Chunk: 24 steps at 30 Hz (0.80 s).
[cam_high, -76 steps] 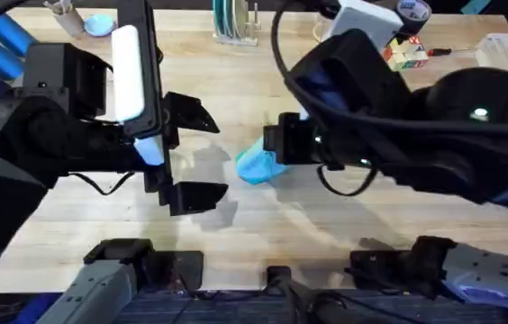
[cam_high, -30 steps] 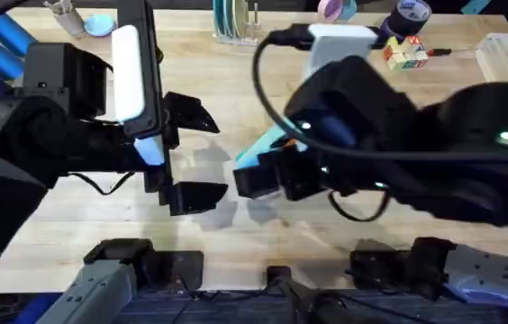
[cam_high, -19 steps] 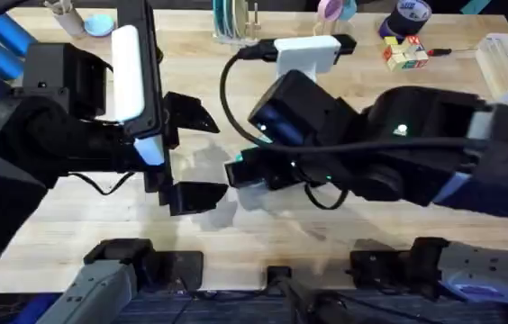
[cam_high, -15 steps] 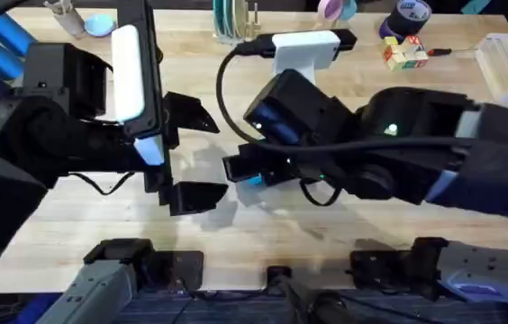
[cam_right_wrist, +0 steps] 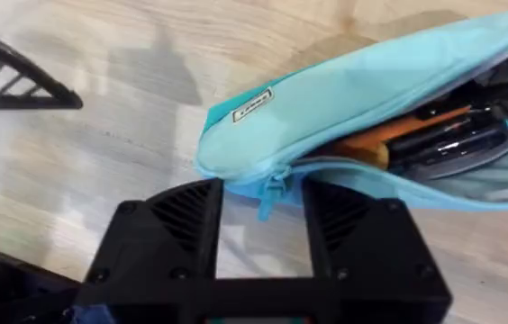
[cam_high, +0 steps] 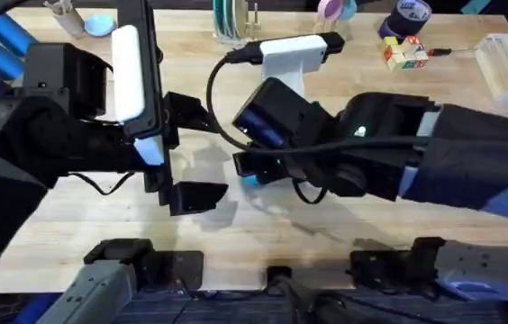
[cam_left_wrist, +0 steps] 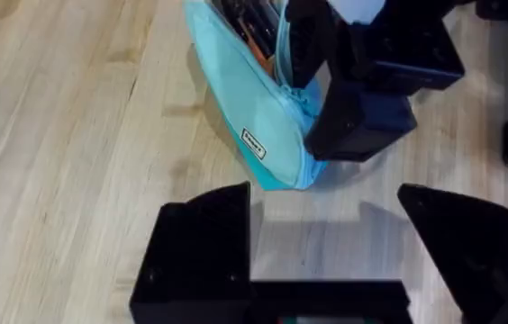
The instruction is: Unzip the bag, pick up the pens from the table one at a time and place them inside, then zip the bag closed.
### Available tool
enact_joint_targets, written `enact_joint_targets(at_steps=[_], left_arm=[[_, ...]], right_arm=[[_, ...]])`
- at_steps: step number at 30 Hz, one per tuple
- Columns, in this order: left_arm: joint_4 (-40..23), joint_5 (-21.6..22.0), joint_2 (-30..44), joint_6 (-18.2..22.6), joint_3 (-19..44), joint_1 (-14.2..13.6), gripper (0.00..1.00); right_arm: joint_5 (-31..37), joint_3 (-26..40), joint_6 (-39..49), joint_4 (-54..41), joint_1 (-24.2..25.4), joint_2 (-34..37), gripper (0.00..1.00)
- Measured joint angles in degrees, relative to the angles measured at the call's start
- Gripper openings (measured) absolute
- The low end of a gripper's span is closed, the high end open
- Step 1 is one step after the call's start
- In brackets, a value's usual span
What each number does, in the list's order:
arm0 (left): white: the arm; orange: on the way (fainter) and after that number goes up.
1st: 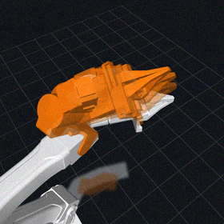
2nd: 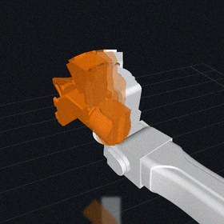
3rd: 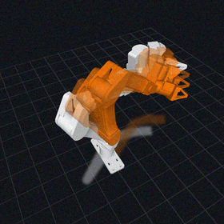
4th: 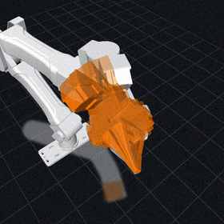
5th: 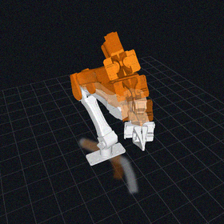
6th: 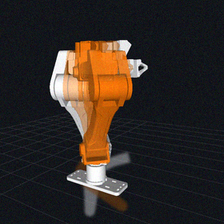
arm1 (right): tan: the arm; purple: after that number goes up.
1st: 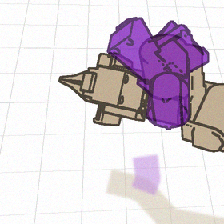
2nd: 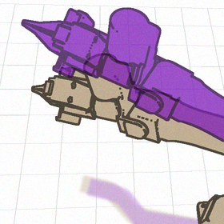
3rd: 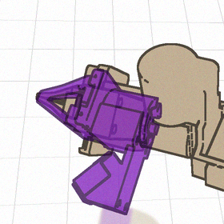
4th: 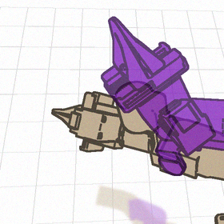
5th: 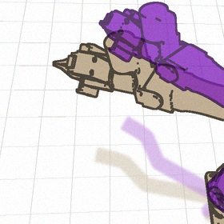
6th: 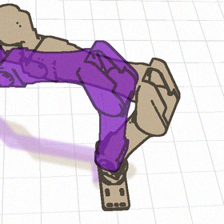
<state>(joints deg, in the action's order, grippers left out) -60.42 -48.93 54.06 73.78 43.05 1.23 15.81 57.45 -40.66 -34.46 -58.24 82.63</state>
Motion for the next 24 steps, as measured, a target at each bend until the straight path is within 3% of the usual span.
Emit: enact_joint_targets(at_steps=[14, 19, 24], left_arm=[[0.0, 0.0, 0.0, 0.0, 0.0, 0.0, 0.993], [0.0, 0.0, 0.0, 0.0, 0.0, 0.0, 0.993], [0.0, 0.0, 0.0, 0.0, 0.0, 0.0, 0.993]], right_arm=[[1.3, 0.0, 0.0, -0.3, 0.0, 0.0, 0.128], [1.6, 0.0, 0.2, -0.3, 0.0, 0.0, 0.056], [1.8, 0.0, 0.2, -0.3, 0.0, 0.0, 0.054]])
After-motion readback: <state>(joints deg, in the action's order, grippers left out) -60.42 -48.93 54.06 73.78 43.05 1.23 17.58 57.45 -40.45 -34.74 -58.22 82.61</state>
